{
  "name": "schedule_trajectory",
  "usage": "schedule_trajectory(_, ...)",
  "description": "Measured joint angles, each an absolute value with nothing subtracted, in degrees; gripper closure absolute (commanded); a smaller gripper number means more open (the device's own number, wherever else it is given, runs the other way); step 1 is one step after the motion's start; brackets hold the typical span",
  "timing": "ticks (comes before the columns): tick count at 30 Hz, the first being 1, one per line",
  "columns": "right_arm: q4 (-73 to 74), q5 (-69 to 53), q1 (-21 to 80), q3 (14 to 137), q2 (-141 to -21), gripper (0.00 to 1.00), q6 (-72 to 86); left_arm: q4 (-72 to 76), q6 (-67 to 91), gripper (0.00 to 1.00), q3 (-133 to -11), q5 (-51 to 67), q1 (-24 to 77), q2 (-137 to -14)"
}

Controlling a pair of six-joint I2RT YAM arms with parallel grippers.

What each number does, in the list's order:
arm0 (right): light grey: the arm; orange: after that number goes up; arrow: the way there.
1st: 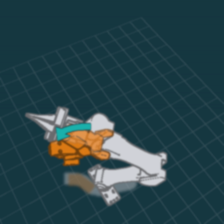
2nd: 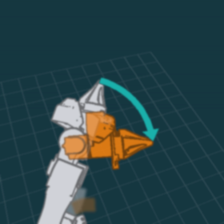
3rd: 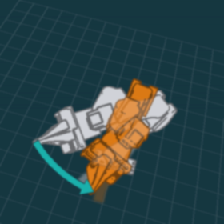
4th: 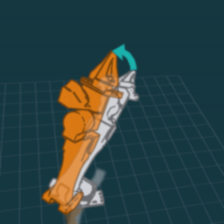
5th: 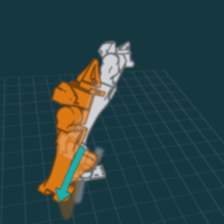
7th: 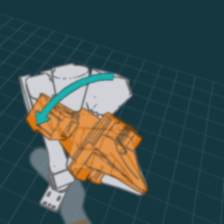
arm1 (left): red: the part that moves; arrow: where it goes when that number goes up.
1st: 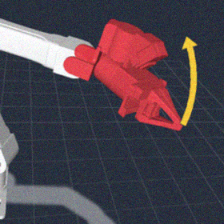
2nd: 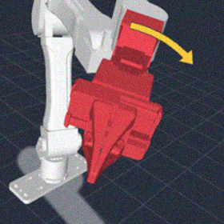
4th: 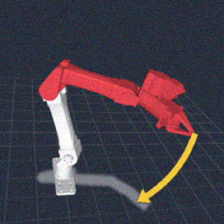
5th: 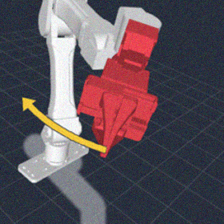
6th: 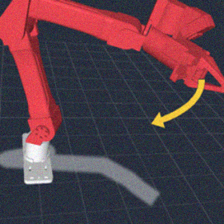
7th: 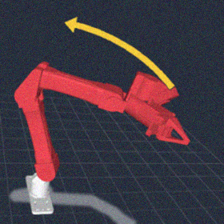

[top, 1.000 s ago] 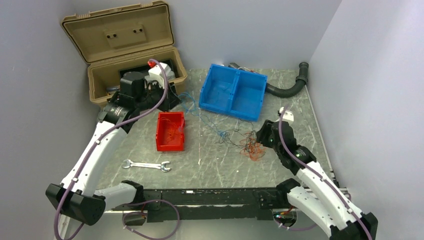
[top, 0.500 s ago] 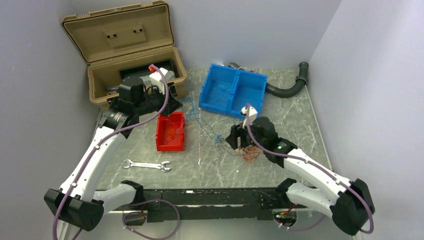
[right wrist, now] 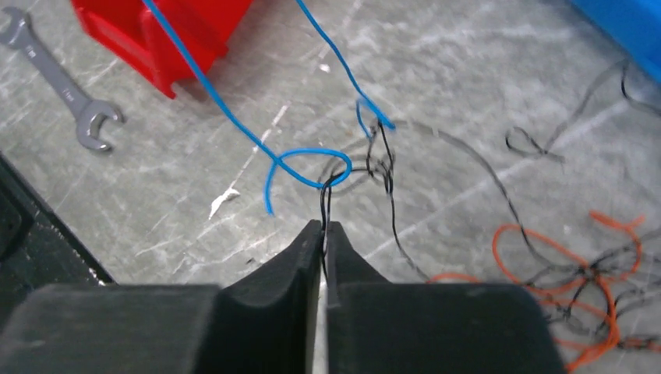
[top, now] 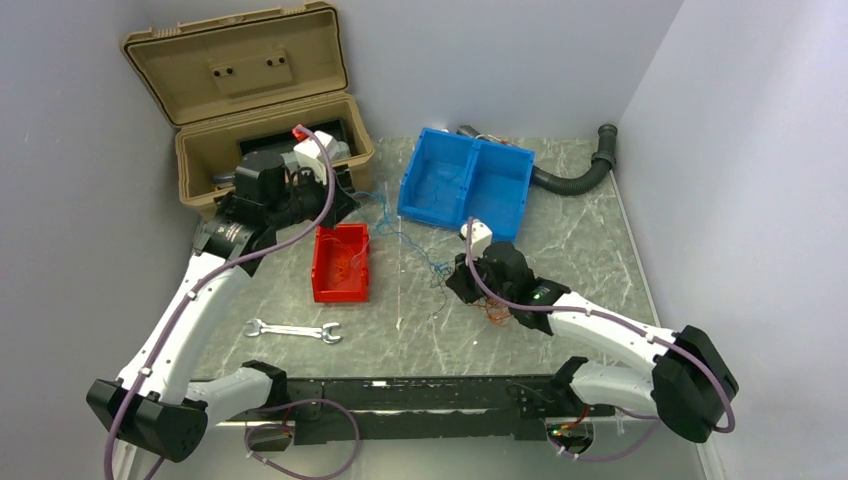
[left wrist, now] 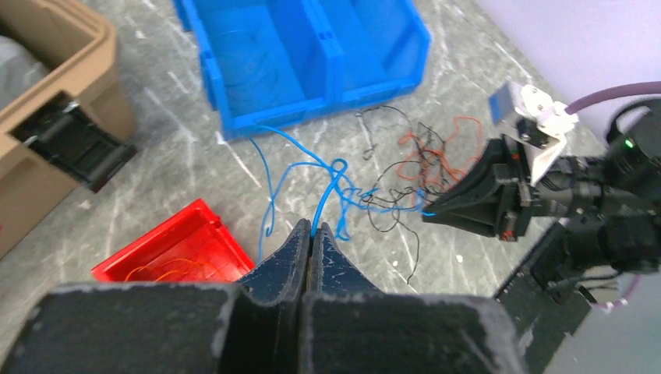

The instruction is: Untangle the cables

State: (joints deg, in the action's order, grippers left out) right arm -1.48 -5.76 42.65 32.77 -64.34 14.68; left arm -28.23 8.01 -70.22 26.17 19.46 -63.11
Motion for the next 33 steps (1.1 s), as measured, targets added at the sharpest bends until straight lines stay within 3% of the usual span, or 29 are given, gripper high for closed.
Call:
schedule_trajectory(7,3.4,10.1,41.5,27.4,-55.6,1.0,22.8,-30.8,8.8,1.0,-71.6,15.3,19.2,-63.0)
schedule_trajectory(12,14.3,22.5,32.6,27.2,-45.7,1.0,34.0,-32.4,11.0,1.0,-71.7,7.6,17.0,-62.3)
schedule_trajectory(17,27.9,32.1,22.0,27.0,-38.5,1.0,48.2,-32.4,13.3,1.0,-71.6,5.1,14.0,-61.2)
schedule_trajectory(26,36.5,38.8,21.0,27.3,-37.1,1.0,56.4,-32.3,14.3,1.0,-71.6,7.9,13.3,-61.2)
schedule_trajectory(27,37.0,39.0,21.0,27.4,-37.6,0.96,56.6,-32.3,14.3,1.0,-71.6,8.1,13.3,-61.2)
schedule_trajectory(30,37.0,38.5,21.0,27.8,-39.1,0.46,55.4,-32.3,14.2,1.0,-71.6,9.2,13.3,-61.2)
schedule_trajectory(31,36.4,37.8,21.0,27.9,-39.4,0.37,54.0,-32.3,14.1,1.0,-71.6,9.9,13.3,-61.2)
schedule_trajectory(33,34.5,35.1,21.0,28.0,-39.9,0.28,50.6,-31.9,13.9,1.0,-71.6,12.8,13.2,-61.2)
